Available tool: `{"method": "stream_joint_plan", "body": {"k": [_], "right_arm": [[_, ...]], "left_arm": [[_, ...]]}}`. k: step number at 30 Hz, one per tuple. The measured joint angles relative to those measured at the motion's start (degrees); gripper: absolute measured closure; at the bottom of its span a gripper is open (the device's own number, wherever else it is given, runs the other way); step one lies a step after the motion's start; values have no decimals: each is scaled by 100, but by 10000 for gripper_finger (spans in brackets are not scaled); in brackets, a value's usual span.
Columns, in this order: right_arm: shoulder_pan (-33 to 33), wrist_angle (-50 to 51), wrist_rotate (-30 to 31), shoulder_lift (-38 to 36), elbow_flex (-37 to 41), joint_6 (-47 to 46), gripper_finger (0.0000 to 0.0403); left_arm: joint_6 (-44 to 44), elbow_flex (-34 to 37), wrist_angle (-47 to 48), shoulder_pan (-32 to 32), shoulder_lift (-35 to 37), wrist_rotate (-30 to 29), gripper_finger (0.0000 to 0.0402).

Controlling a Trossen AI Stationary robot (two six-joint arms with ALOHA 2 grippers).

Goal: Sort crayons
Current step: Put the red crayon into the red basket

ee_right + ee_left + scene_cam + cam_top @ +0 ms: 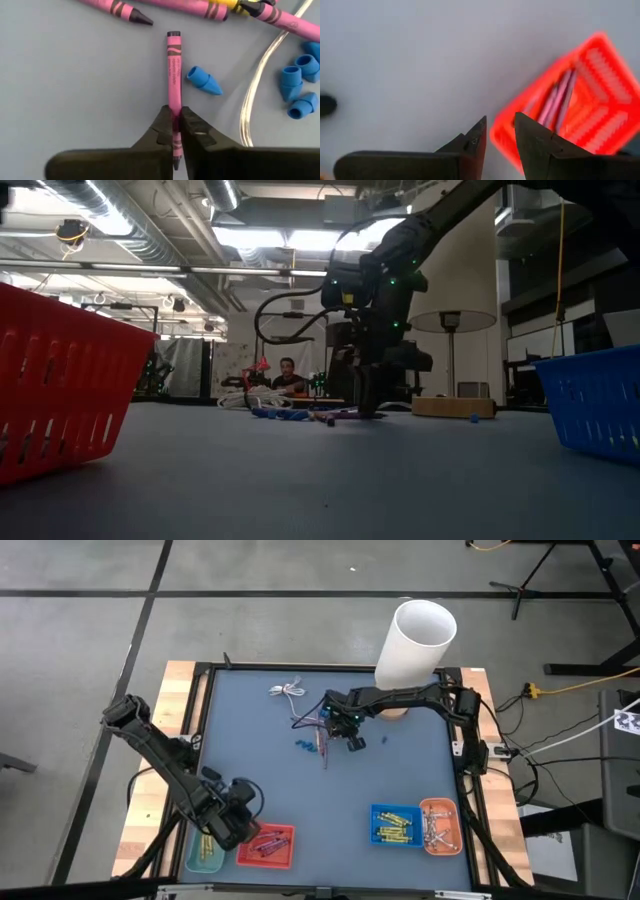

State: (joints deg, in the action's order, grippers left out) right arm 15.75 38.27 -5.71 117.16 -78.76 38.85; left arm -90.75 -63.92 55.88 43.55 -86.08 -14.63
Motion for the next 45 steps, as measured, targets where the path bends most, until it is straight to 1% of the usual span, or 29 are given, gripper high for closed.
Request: {"method": "stream_joint_plan", "body": {"k": [3, 6, 10, 14, 20, 24, 26, 30, 35, 40, 45], "right_arm": [[-1, 51, -70, 6, 2, -4, 390], [1, 93, -112, 9, 4, -7, 378], [-39, 202, -94, 11, -66, -17, 384], [-176, 792, -226, 52, -387, -23, 397], [-650, 1499, -625, 33, -1066, -24, 393], [-1117, 1597, -812, 35, -1329, -49, 397], [-1358, 1591, -824, 35, -1420, -282, 397], [-1807, 1399, -824, 33, -1497, -756, 391], [-2238, 1123, -791, 33, -1499, -1213, 392], [-2562, 369, -787, 33, -1499, -1668, 393], [-2726, -349, -786, 32, -1499, -2288, 393]], "left_arm": [[166, 0, -2, -115, 0, -530, 317], [717, 0, -7, -268, 0, -909, 317], [1529, 0, -7, -536, 0, -1225, 317], [2296, 0, -4, -866, 0, -1330, 317], [3402, 0, -5, -1436, 0, -1347, 317], [4121, 0, -4, -1763, 0, -1345, 317], [4480, 0, 21, -1904, 0, -1345, 317], [5057, 0, 330, -2167, 0, -1340, 317], [5470, 0, 940, -2421, 0, -1331, 317], [6202, 0, 1053, -2733, 0, -1331, 317], [7014, 0, 1110, -3302, 0, -1135, 317]]}}
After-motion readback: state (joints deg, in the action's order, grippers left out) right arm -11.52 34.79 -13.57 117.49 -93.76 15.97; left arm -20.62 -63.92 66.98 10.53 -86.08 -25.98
